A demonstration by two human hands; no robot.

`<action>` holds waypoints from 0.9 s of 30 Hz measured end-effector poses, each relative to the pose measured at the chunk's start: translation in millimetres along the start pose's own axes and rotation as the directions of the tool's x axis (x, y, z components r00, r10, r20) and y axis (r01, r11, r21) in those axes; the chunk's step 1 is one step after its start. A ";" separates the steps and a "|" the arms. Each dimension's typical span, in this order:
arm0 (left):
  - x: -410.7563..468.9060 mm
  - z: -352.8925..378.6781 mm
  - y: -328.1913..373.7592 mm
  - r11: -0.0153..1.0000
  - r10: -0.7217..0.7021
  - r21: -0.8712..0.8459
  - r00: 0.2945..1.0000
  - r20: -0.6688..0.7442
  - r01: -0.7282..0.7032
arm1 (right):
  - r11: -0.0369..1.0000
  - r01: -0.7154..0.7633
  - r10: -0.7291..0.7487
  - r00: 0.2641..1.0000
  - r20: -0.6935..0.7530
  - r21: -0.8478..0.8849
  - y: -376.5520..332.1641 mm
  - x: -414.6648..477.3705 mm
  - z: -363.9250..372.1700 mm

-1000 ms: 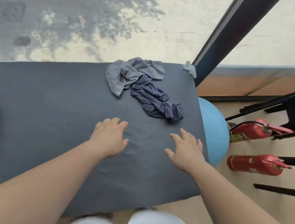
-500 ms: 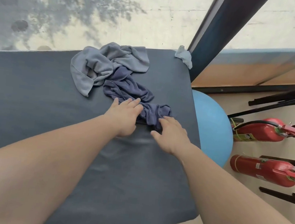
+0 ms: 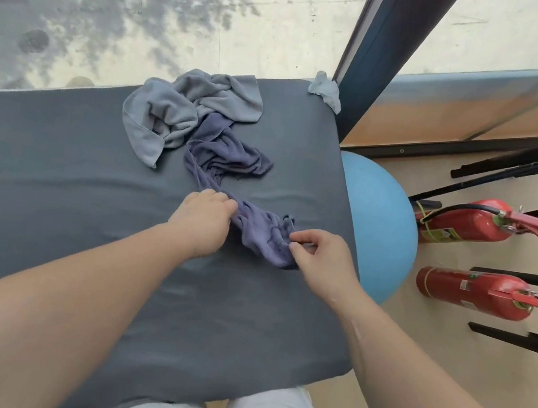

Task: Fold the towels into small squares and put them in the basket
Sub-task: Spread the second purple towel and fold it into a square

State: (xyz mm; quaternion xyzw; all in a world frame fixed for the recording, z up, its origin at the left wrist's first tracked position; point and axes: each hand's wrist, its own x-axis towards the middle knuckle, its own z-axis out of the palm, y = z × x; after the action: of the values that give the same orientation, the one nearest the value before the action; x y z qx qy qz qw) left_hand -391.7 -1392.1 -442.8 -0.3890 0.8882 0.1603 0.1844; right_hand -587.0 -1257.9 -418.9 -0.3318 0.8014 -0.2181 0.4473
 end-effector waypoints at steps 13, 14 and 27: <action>-204.8 -38.9 -4.6 0.749 -0.369 -0.581 0.929 0.034 0.319 | 0.883 -0.209 0.174 0.977 0.122 0.420 -28.1 -103.5 -1.6; -217.7 -40.0 -2.9 0.722 -0.364 -0.620 0.931 0.035 0.306 | 0.933 -0.165 0.136 0.984 0.112 0.320 -29.6 -113.4 2.9; -382.5 -66.8 -2.5 0.570 -0.084 -0.822 0.994 -0.064 -0.005 | 0.856 0.517 -0.503 0.840 0.205 -0.020 -92.3 -294.8 128.2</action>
State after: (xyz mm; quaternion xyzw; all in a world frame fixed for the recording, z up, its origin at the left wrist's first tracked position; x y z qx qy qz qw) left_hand -162.6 -1180.6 -211.2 -0.4570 0.7116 0.5306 -0.0561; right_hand -333.5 -1113.5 -255.3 -0.5691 0.6446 -0.2660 0.4358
